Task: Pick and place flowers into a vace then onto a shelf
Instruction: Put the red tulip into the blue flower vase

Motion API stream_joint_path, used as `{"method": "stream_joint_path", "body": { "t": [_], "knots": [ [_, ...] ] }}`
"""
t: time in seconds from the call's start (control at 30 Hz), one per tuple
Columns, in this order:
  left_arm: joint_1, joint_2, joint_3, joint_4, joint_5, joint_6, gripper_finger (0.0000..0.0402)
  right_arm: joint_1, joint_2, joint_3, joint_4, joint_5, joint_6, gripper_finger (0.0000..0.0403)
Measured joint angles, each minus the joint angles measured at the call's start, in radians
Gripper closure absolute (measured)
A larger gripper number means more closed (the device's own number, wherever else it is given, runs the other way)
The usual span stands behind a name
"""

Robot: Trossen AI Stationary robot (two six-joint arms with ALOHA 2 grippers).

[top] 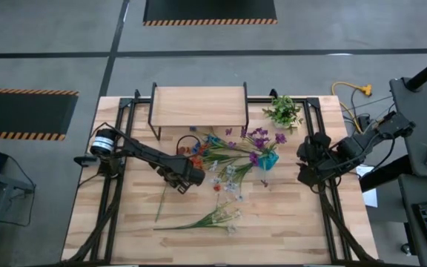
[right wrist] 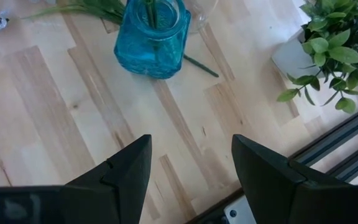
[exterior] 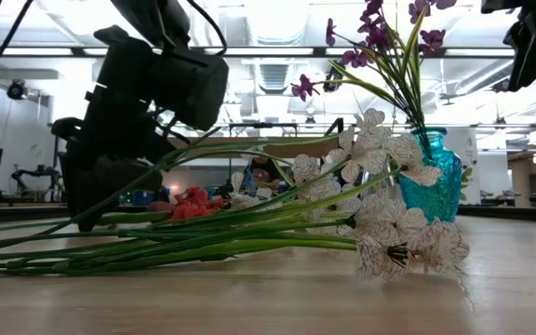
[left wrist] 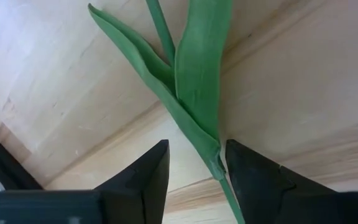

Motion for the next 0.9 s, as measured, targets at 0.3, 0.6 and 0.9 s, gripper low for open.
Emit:
{"method": "stream_joint_path", "body": {
  "t": [0.3, 0.6, 0.9],
  "knots": [
    [0.018, 0.002, 0.016, -0.004, 0.072, 0.045, 0.0347, 0.0, 0.0, 0.0, 0.0, -0.005, -0.015, 0.0188],
    [0.024, -0.003, 0.015, -0.045, 0.072, 0.12, 0.0398, 0.0, -0.001, 0.0, -0.001, -0.006, -0.019, 0.0188],
    [0.024, -0.132, 0.005, -0.182, 0.026, 0.175, 0.04, 0.0, -0.002, 0.084, -0.001, 0.01, -0.024, 0.0188]
  ]
}}
